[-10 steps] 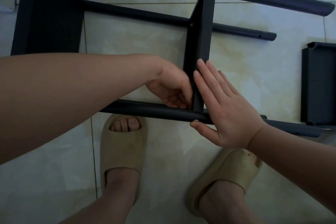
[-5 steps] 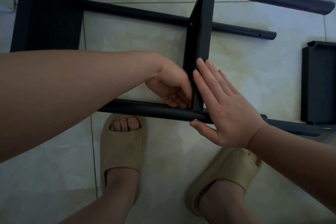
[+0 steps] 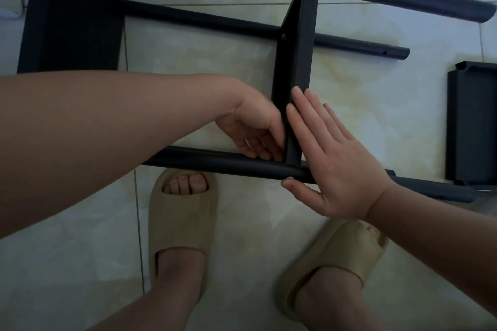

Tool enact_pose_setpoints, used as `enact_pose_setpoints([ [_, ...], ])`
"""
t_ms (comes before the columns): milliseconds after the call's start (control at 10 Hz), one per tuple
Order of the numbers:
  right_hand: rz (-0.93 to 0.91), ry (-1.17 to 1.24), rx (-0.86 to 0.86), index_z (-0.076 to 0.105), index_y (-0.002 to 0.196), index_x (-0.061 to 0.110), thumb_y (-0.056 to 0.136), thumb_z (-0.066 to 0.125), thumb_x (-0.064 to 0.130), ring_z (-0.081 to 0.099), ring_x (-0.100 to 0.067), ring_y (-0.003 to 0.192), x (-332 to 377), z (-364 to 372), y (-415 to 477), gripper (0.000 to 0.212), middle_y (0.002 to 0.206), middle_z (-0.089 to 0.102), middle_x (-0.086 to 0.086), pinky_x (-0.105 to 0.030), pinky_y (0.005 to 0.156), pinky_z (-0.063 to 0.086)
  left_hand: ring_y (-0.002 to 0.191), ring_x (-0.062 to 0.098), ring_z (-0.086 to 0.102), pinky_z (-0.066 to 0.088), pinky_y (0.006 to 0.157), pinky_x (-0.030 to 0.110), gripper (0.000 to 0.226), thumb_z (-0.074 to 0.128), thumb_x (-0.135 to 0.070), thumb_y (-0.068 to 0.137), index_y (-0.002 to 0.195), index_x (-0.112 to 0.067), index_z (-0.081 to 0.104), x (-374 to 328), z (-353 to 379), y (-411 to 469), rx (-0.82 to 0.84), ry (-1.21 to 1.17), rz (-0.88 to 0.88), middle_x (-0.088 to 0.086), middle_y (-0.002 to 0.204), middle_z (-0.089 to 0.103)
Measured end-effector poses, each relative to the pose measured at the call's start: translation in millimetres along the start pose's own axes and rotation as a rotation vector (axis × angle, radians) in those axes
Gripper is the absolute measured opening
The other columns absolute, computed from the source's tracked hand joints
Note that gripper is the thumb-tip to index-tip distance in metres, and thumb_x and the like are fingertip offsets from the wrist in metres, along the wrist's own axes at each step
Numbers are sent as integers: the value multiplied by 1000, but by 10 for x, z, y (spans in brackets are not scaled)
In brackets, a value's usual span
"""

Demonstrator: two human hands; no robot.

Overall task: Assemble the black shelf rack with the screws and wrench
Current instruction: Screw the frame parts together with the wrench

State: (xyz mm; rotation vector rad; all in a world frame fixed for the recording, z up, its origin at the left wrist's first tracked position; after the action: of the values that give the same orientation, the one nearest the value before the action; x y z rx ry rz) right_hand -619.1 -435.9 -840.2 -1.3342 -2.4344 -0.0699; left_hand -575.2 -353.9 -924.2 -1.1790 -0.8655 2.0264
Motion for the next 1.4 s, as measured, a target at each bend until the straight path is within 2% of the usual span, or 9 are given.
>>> enact_pose_setpoints([
  [100,-1,2,-4,12,159,-3,97,45,57,0,-36,157,3,0,0,92,169,2,-21,-59,121,23,69,10,59,49,71,23,11,61,-11,93,90,-15,72,-1,0,38,-18,-3,3,-2,78,67],
  [200,-2,1,-9,12,159,-3,97,45,57,0,-36,157,3,-4,-3,92,169,2,-21,-59,121,23,64,8,58,50,66,20,10,62,-7,92,88,-12,69,-18,-1,61,-19,-16,11,-2,71,65],
  [600,0,0,-7,13,159,-3,96,47,56,1,-37,157,3,-3,-1,93,168,3,-22,-59,121,23,71,12,59,52,73,24,15,57,2,92,103,-4,65,-71,13,32,-38,-77,34,6,82,63],
  [800,4,2,-1,13,159,-3,96,47,56,1,-37,157,5,-7,-2,93,168,3,-22,-59,121,23,76,13,58,50,78,25,19,58,-4,94,111,-6,65,-40,-11,19,-27,-52,5,4,87,64],
  [900,6,0,0,14,159,-3,96,47,56,1,-37,157,3,-9,-2,93,168,3,-22,-59,121,23,69,9,58,49,68,20,11,59,-10,95,96,-10,69,-20,-19,0,-17,-30,-28,-1,80,66],
  [1000,4,-3,-3,14,159,-4,96,47,56,2,-37,157,8,-11,0,93,168,4,-22,-59,121,24,63,7,57,49,59,16,12,58,-5,94,88,-10,67,-31,-11,31,-31,-24,-15,-1,70,64],
  [1200,6,-4,1,13,159,-3,96,46,56,1,-37,157,12,-13,-2,92,168,3,-22,-59,121,23,68,11,57,49,69,21,10,58,0,92,94,-6,67,-44,-9,46,-56,-44,6,3,75,63],
  [1400,7,-4,-2,14,159,-4,96,46,56,1,-37,157,17,-12,-3,93,168,3,-22,-59,121,23,71,13,59,51,72,22,14,58,3,91,99,-4,66,-81,14,24,-48,-64,52,6,80,63],
])
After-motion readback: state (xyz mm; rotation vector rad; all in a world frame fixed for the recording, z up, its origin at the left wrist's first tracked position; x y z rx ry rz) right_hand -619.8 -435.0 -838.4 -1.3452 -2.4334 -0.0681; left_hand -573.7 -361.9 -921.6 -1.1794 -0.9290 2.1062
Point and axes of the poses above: each hand's wrist, its own y-axis towards the middle knuckle, its own z-axis out of the palm, x = y × z, the point moved 8 cm from there along y, towards the middle knuckle
